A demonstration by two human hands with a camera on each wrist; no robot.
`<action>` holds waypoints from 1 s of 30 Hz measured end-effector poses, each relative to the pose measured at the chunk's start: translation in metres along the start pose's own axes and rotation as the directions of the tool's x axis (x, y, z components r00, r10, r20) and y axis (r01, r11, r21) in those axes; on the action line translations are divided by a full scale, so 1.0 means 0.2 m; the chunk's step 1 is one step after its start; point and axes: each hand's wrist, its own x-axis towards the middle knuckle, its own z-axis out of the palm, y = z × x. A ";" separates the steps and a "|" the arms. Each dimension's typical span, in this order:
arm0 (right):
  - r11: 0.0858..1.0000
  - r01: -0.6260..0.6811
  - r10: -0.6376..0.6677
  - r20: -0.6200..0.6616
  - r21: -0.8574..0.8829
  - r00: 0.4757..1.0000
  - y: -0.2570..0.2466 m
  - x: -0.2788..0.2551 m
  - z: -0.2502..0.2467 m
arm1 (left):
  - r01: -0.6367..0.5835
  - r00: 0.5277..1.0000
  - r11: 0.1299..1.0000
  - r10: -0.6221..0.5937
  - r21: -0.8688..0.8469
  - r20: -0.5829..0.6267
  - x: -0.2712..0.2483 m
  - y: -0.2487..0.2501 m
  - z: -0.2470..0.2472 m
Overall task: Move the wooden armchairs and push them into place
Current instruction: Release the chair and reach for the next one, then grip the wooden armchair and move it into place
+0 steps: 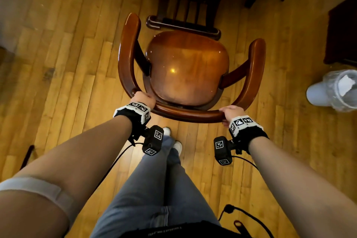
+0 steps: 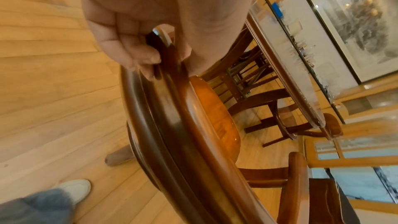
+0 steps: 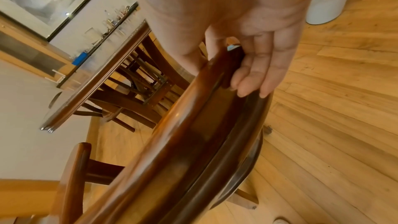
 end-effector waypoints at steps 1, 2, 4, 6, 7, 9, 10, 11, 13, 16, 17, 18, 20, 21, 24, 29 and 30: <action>1.000 0.007 -0.008 -0.006 -0.022 1.000 0.01 -0.01 0.00 | 0.000 1.000 1.000 0.000 0.011 0.025 -0.01 -0.01 -0.01; 0.998 0.020 -0.021 -0.013 -0.064 1.000 0.01 -0.03 0.01 | -0.013 0.998 0.999 0.011 0.032 0.054 -0.04 -0.01 -0.03; 0.988 0.056 -0.061 -0.027 -0.145 0.998 0.00 -0.04 0.00 | -0.067 0.994 0.994 0.059 0.084 0.095 -0.05 0.00 -0.06; 0.962 0.083 -0.091 -0.021 -0.260 0.996 -0.05 -0.09 -0.02 | -0.135 0.986 0.979 0.118 0.153 0.115 -0.04 0.00 -0.12; 0.937 0.099 -0.108 -0.009 -0.336 0.994 -0.09 -0.10 -0.03 | -0.173 0.981 0.961 0.147 0.218 0.130 -0.05 0.01 -0.16; 0.889 0.129 -0.143 0.002 -0.440 0.990 -0.21 -0.14 -0.03 | -0.225 0.974 0.912 0.198 0.343 0.113 -0.04 0.02 -0.26; 0.879 0.155 -0.164 0.019 -0.451 0.986 -0.29 -0.16 0.01 | -0.230 0.973 0.905 0.217 0.358 0.077 -0.03 0.02 -0.34; 0.874 0.191 -0.192 0.042 -0.447 0.980 -0.36 -0.17 0.05 | -0.238 0.971 0.900 0.235 0.364 0.054 -0.01 0.02 -0.41; 0.826 0.276 -0.252 0.117 -0.490 0.961 -0.56 -0.19 0.18 | -0.263 0.959 0.876 0.282 0.404 0.013 0.04 0.00 -0.58; 0.693 0.413 -0.344 0.233 -0.590 0.910 -0.88 -0.33 0.45 | -0.243 0.956 0.850 0.292 0.467 -0.033 0.14 -0.07 -0.88; 0.661 0.447 -0.360 0.269 -0.603 0.893 -0.99 -0.36 0.56 | -0.221 0.958 0.852 0.280 0.475 -0.056 0.19 -0.09 -0.99; 0.624 0.482 -0.378 0.302 -0.615 0.875 -1.12 -0.40 0.69 | -0.196 0.962 0.852 0.264 0.486 -0.076 0.26 -0.13 -1.13; 0.575 0.525 -0.411 0.333 -0.627 0.848 -1.36 -0.45 0.95 | -0.159 0.965 0.844 0.243 0.512 -0.101 0.40 -0.20 -1.41; 0.572 0.531 -0.415 0.337 -0.626 0.845 -1.46 -0.48 1.06 | -0.145 0.965 0.839 0.237 0.524 -0.114 0.46 -0.23 -1.53; 0.521 0.541 -0.437 0.338 -0.660 0.833 -1.78 -0.60 1.39 | -0.106 0.970 0.847 0.203 0.520 -0.134 0.64 -0.31 -1.94; 0.473 0.573 -0.462 0.365 -0.669 0.808 -2.25 -0.70 1.80 | -0.084 0.970 0.858 0.186 0.507 -0.155 0.94 -0.36 -2.51; 0.460 0.578 -0.457 0.379 -0.674 0.805 -2.34 -0.70 1.86 | -0.086 0.970 0.864 0.186 0.496 -0.155 1.01 -0.35 -2.61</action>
